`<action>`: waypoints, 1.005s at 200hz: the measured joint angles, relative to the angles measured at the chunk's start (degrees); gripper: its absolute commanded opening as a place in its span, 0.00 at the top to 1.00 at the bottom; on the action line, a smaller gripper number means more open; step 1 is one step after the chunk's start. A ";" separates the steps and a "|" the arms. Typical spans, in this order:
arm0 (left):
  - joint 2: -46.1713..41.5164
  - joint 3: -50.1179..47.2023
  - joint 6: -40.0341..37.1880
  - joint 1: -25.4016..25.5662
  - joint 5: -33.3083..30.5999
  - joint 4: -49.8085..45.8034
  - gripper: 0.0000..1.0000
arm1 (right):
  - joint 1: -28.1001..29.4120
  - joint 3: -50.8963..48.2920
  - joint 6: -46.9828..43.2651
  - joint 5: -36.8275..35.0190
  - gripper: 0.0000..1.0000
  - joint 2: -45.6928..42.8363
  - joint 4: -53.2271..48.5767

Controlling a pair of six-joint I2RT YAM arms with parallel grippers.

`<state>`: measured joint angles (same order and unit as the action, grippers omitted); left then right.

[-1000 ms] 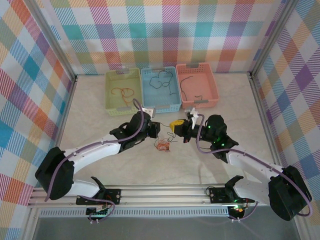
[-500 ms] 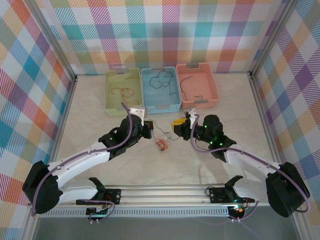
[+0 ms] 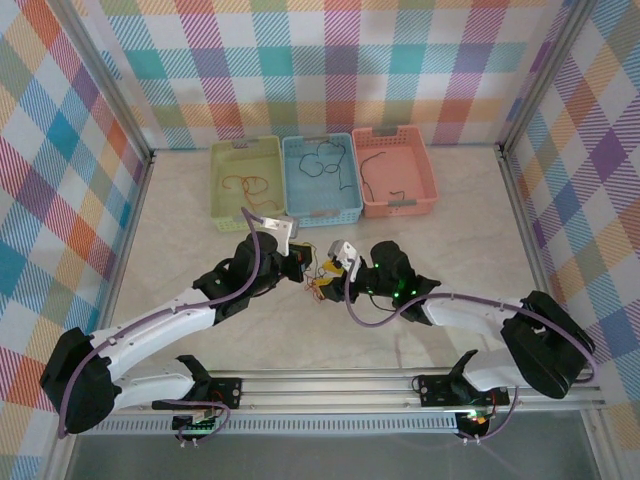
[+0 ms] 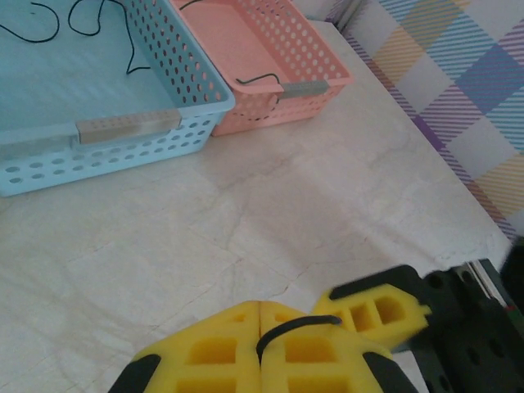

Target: Untangle the cables

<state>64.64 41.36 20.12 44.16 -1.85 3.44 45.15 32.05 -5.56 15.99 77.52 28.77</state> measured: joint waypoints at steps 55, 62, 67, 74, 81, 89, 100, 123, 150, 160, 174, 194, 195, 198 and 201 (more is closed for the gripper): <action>-0.02 -0.48 -0.11 0.00 2.75 1.27 1.00 | 0.00 1.03 -1.05 -5.01 0.52 4.35 4.55; -0.11 -0.61 -0.22 0.00 3.13 1.62 1.00 | 0.00 1.38 -1.03 -5.73 0.52 4.79 4.90; -0.24 -0.74 -0.24 0.00 3.39 1.86 1.00 | 0.00 1.64 -0.98 -6.16 0.52 5.03 5.09; -0.39 -0.92 -0.26 0.00 3.82 2.10 1.00 | 0.00 2.05 -0.94 -6.58 0.52 5.38 5.31; -0.55 -1.07 -0.26 0.00 4.28 2.64 1.00 | 0.00 2.36 -0.94 -6.80 0.53 5.75 5.70; -0.66 -1.11 -0.26 0.00 4.79 2.89 1.00 | 0.00 2.82 -0.79 -7.04 0.54 6.23 5.97; -0.74 -1.16 -0.26 0.00 5.51 3.19 1.00 | 0.00 3.61 -0.09 -7.37 0.56 7.13 6.29; -0.76 -1.25 -0.26 0.07 6.82 3.98 1.00 | 0.00 4.52 1.03 -8.72 0.60 9.09 7.30; -1.14 -1.49 -0.24 0.31 7.45 4.24 1.00 | 0.00 4.50 2.10 -10.10 0.67 9.68 7.96; -1.29 -1.49 -0.24 0.33 7.80 4.26 1.00 | 0.00 4.50 2.43 -10.78 0.68 9.68 8.52; -1.53 -1.49 -0.17 0.33 8.48 4.26 1.00 | -0.09 4.50 2.82 -11.52 0.70 9.68 9.03; -2.19 -1.49 0.17 0.33 9.55 4.17 1.00 | -0.63 4.46 3.65 -12.20 0.75 9.68 9.40; -2.21 -1.49 0.20 0.33 9.55 4.15 1.00 | -0.63 4.44 3.63 -12.22 0.76 9.68 9.40; -2.34 -1.49 0.22 0.33 9.68 4.09 1.00 | -0.76 4.39 3.72 -12.35 0.76 9.66 9.51; -2.49 -1.49 0.24 0.33 9.79 4.02 1.00 | -0.83 4.37 3.80 -12.41 0.78 9.66 9.60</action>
<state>62.15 39.88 20.36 44.49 7.94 7.46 44.31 36.42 -1.76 3.57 87.18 38.37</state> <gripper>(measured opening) 0.050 0.258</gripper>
